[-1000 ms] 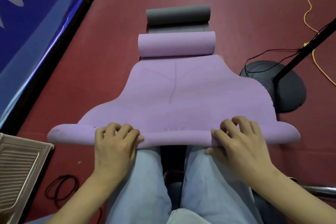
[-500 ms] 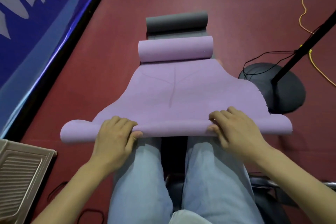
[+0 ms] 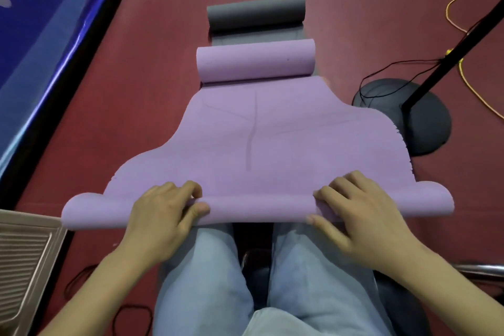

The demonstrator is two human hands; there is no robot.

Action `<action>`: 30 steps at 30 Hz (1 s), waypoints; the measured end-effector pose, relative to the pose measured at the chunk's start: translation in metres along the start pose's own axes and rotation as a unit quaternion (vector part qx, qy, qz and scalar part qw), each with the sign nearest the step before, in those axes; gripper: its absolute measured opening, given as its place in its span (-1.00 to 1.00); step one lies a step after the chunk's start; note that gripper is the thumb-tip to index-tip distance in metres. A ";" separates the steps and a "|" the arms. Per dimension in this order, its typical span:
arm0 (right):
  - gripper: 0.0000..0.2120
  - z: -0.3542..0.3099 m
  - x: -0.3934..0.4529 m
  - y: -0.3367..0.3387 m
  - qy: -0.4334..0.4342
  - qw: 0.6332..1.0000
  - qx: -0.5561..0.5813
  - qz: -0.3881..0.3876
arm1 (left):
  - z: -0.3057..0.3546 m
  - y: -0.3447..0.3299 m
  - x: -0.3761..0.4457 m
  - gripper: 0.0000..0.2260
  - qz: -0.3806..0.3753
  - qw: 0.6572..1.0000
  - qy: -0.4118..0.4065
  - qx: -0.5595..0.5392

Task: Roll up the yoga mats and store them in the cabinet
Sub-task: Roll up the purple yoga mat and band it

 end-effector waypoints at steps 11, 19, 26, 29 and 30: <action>-0.61 0.008 0.030 0.005 0.042 0.997 -0.019 -0.055 | 0.023 -0.007 -0.002 -0.73 0.125 0.991 -0.012 0.042; -0.70 0.013 0.052 0.008 0.015 0.996 0.056 -0.075 | 0.024 -0.006 0.002 -0.39 0.100 0.990 -0.086 0.046; -0.45 -0.002 0.052 0.012 0.067 0.993 -0.066 -0.069 | 0.014 -0.004 0.036 -0.49 0.059 0.991 -0.122 0.013; -0.49 0.000 0.059 0.008 0.049 0.993 -0.091 -0.064 | 0.009 -0.005 0.059 -0.43 -0.025 0.996 -0.090 -0.005; -0.50 0.002 0.062 0.006 0.038 0.993 -0.088 -0.068 | 0.007 -0.007 0.067 -0.41 -0.061 0.996 -0.070 -0.010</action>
Point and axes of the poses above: each hand's wrist, its own x-axis towards the middle knuckle, its own y-axis out of the back of the hand, z = x × y, the point moved 5 cm from there along x, towards the middle knuckle, and after that the axes turned 3 degrees about y, right-handed, at the moved point
